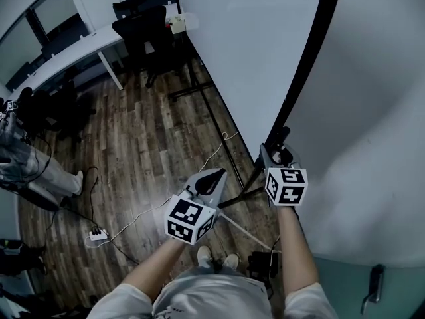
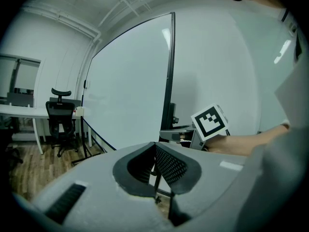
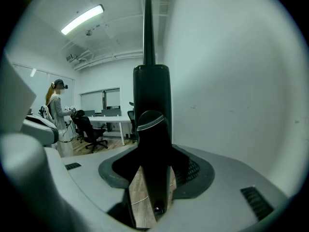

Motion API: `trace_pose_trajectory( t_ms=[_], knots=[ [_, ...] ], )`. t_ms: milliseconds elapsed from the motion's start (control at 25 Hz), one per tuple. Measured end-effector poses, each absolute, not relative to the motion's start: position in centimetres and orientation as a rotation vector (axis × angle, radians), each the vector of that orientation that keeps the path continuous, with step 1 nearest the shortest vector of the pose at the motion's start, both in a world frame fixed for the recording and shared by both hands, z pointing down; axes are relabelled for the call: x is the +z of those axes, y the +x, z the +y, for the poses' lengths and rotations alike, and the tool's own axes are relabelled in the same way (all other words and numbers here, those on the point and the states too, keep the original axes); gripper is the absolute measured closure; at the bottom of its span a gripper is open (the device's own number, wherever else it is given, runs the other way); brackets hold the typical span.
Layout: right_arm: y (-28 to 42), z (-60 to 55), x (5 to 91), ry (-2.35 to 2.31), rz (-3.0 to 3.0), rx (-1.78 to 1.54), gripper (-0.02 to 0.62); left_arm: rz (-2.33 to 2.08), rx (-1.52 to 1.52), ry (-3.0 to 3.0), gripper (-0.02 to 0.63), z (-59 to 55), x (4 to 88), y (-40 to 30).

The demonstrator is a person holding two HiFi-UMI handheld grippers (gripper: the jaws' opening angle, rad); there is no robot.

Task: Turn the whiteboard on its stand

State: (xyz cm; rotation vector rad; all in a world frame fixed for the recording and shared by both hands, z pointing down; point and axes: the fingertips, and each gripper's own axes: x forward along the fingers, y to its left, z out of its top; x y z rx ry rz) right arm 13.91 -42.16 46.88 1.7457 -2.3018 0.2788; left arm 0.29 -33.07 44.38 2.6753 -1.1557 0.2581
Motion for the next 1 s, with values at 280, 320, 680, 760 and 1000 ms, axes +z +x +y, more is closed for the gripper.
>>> trace_pose_trajectory(
  t_ms=[280, 320, 680, 760, 1000],
  knots=[
    [14.2, -37.8, 46.3, 1.743, -2.289, 0.28, 0.416, -1.137, 0.246, 2.662, 0.597, -30.3, 44.2, 0.2],
    [14.2, -37.2, 46.3, 1.745, -2.286, 0.28, 0.416, -1.138, 0.244, 2.655, 0.597, -29.8, 44.3, 0.1],
    [15.5, -31.0, 46.5, 1.77, -2.266, 0.3, 0.417, -1.131, 0.23, 2.654, 0.597, -25.9, 44.5, -0.3],
    [15.8, -29.7, 46.5, 1.773, -2.263, 0.302, 0.416, -1.122, 0.232, 2.664, 0.597, -25.2, 44.3, -0.1],
    [15.8, -26.9, 45.7, 1.766, -2.257, 0.306, 0.416, -1.109, 0.234, 2.661, 0.597, -23.1, 43.8, -0.5]
  ],
)
